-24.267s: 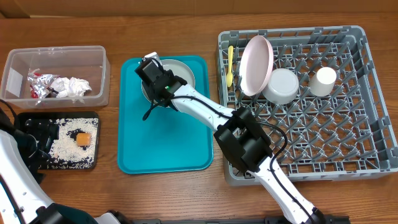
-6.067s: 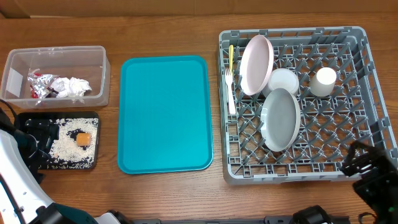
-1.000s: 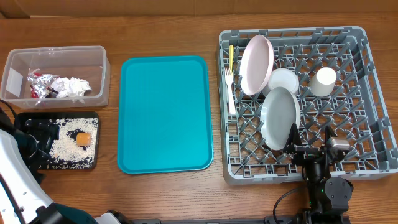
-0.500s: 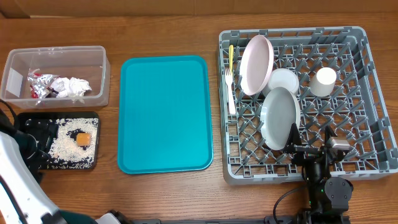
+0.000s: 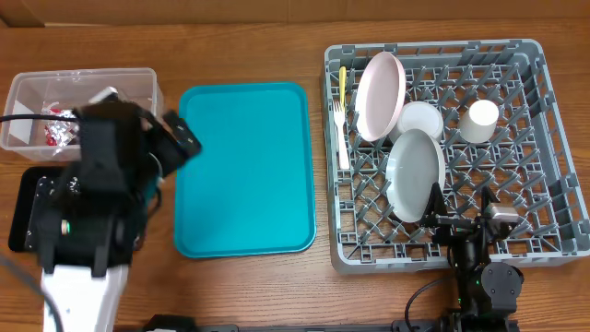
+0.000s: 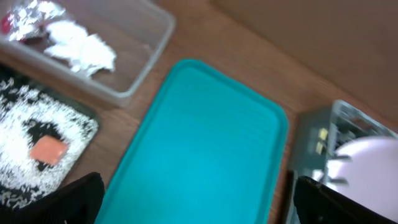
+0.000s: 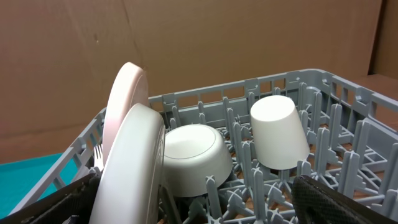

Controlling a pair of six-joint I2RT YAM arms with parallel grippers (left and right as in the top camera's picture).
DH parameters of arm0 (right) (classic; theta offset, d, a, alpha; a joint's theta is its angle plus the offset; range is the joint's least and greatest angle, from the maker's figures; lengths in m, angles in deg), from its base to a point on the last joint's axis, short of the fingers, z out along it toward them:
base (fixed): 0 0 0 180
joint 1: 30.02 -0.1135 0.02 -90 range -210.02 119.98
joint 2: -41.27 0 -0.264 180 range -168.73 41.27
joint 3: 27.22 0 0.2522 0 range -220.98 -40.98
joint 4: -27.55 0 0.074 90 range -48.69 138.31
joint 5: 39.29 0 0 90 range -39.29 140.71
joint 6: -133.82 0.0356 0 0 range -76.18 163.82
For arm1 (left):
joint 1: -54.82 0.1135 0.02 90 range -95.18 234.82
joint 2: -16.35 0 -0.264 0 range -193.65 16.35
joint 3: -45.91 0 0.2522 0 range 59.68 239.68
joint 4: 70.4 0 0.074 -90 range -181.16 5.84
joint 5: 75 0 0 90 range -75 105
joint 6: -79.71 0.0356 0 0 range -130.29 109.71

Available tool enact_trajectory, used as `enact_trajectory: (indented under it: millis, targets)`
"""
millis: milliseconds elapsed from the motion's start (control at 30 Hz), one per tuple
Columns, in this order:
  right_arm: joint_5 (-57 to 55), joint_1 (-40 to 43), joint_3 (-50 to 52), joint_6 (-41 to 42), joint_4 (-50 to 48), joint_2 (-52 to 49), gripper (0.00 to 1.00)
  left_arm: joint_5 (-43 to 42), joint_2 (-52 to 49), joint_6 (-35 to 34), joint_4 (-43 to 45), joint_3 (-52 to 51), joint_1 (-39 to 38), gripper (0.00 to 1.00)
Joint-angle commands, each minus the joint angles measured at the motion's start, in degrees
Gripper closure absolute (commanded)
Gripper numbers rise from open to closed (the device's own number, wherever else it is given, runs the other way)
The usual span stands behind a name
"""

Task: Sort waste into correct bins and load items into the dishwasher rack

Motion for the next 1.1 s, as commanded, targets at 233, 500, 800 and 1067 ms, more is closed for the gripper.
enact_trajectory:
  millis: [233, 500, 800, 1067]
  targets:
    - [-1.0, 0.2, 0.6, -0.4, -0.3, 0.6, 0.00, 7.1, 7.9, 5.3, -6.1, 0.1, -3.0, 0.00]
    - [-1.0, 0.2, 0.6, -0.4, -0.3, 0.6, 0.00, 3.5, 9.4, 20.6, -7.0, -0.8, -3.1, 0.00]
    - [-1.0, 0.2, 0.6, -0.4, -0.3, 0.6, 0.00, -6.9, 23.6, 31.9, 11.7, -16.3, -3.1, 0.00]
    - [-1.0, 0.2, 0.6, -0.4, -0.3, 0.6, 0.00, -5.9, 38.5, 31.9, 32.2, -36.8, -2.2, 0.00]
